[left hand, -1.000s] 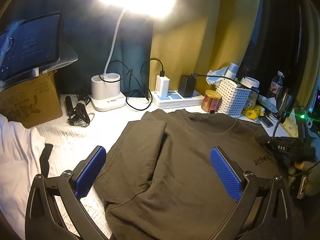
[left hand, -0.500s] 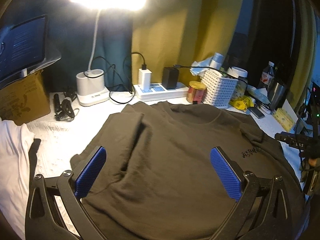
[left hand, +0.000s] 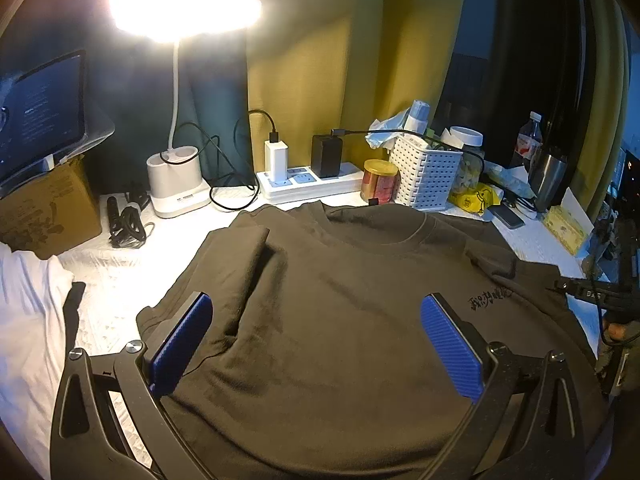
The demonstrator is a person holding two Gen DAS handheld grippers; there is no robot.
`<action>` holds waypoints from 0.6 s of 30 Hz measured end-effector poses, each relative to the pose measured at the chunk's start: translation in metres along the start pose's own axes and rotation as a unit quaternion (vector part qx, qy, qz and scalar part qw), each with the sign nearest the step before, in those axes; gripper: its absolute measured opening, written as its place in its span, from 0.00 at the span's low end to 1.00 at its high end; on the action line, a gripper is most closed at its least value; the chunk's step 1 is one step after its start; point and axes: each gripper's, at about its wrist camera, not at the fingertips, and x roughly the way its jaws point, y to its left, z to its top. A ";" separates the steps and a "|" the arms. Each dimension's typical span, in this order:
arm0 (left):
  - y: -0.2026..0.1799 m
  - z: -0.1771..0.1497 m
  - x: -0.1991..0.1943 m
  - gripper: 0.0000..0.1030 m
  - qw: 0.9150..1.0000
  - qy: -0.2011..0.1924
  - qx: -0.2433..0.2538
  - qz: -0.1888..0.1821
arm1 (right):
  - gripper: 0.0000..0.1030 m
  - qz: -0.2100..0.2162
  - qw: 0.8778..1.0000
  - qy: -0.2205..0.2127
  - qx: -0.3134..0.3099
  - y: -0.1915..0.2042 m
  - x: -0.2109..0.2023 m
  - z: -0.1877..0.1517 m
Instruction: Fold small clothes
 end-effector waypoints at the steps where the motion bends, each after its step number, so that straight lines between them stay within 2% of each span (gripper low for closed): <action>1: 0.000 0.000 -0.001 0.99 1.000 0.000 0.000 0.000 | 0.06 -0.002 1.000 -0.006 -0.014 0.008 -0.005 0.000; 7: 0.004 -0.006 -0.012 0.99 1.000 -0.004 -0.001 -0.006 | 0.06 0.019 0.995 -0.007 -0.098 0.056 -0.015 -0.014; 11: 0.010 -0.015 -0.018 0.99 1.000 0.001 -0.001 -0.010 | 0.06 0.006 0.991 0.015 -0.131 0.076 -0.002 -0.035; 15: 0.019 -0.023 -0.020 0.99 1.000 0.008 -0.003 -0.011 | 0.07 -0.026 0.985 0.038 -0.167 0.092 0.008 -0.054; 17: 0.023 -0.026 -0.021 0.99 1.000 0.011 -0.004 -0.012 | 0.15 -0.032 0.982 0.049 -0.177 0.098 0.012 -0.061; 18: 0.025 -0.027 -0.022 0.99 1.000 0.012 -0.005 -0.012 | 0.27 -0.033 0.982 0.046 -0.180 0.101 0.011 -0.063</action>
